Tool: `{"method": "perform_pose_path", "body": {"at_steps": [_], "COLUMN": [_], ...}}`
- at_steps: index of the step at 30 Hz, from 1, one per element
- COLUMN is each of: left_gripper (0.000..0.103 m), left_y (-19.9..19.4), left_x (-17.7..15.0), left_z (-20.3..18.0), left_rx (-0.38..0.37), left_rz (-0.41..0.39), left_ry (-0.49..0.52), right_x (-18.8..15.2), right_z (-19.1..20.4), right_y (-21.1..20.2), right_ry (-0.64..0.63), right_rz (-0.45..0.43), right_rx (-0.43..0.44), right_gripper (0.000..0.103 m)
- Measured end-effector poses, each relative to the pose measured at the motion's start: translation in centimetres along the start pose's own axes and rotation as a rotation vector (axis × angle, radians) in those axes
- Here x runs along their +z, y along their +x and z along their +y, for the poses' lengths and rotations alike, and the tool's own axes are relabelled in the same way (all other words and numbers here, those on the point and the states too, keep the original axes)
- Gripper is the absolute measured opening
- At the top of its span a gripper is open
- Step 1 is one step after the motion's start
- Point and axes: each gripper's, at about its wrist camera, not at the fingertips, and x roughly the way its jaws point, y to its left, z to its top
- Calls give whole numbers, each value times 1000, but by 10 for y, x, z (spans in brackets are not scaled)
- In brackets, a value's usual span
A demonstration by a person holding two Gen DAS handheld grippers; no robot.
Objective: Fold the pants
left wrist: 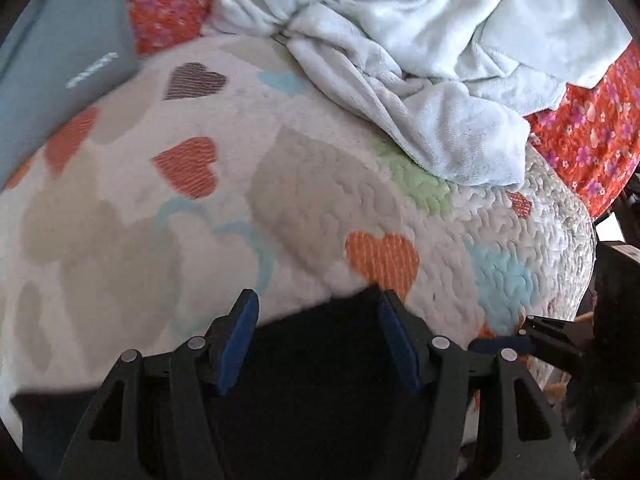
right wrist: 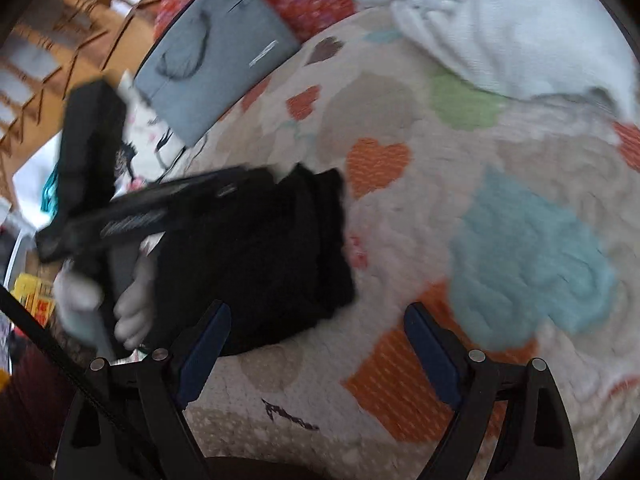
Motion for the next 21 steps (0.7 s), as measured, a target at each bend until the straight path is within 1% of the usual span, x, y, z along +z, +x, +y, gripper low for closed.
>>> {"method": "perform_pose_path", "body": {"at_steps": [3, 4, 6, 7, 9, 10, 11, 12, 13, 14, 15, 16, 17, 18, 21], "left_gripper": [61, 61, 61, 61, 61, 58, 36, 22, 14, 6, 6, 6, 6, 6, 6], "left_y": [19, 27, 38, 45, 48, 48, 46, 45, 42, 38, 32, 25, 20, 13, -14], "left_x": [11, 14, 15, 15, 15, 15, 15, 14, 14, 13, 12, 11, 10, 9, 5], "left_z": [-6, -10, -15, -20, -27, -30, -31, -32, -32, -30, -28, -27, -26, -24, -16], "left_rx": [-33, -42, -48, -42, -17, -24, -40, -50, -70, -101, -114, -122, -128, -130, -132], "left_rz": [46, 74, 112, 130, 134, 139, 140, 141, 143, 144, 130, 115, 102, 85, 29], "left_ry": [38, 58, 85, 108, 135, 130, 129, 130, 125, 112, 97, 86, 76, 65, 32], "right_x": [9, 11, 15, 16, 16, 17, 17, 18, 20, 23, 26, 30, 33, 36, 39], "right_z": [6, 9, 15, 17, 24, 27, 29, 30, 29, 28, 24, 18, 14, 12, 28], "right_y": [13, 17, 26, 30, 38, 39, 41, 44, 46, 45, 43, 40, 37, 34, 29], "right_ry": [-51, -67, -104, -117, -151, -167, -182, -190, -190, -185, -169, -135, -101, -66, -79], "right_rz": [11, 14, 23, 27, 41, 47, 57, 68, 74, 80, 85, 88, 91, 88, 73], "right_rx": [-30, -37, -43, -41, -33, -31, -28, -47, -59, -73, -90, -65, -11, 22, 10], "right_gripper": [92, 93, 93, 93, 92, 89, 83, 77, 67, 60, 41, 24, 16, 16, 15]}}
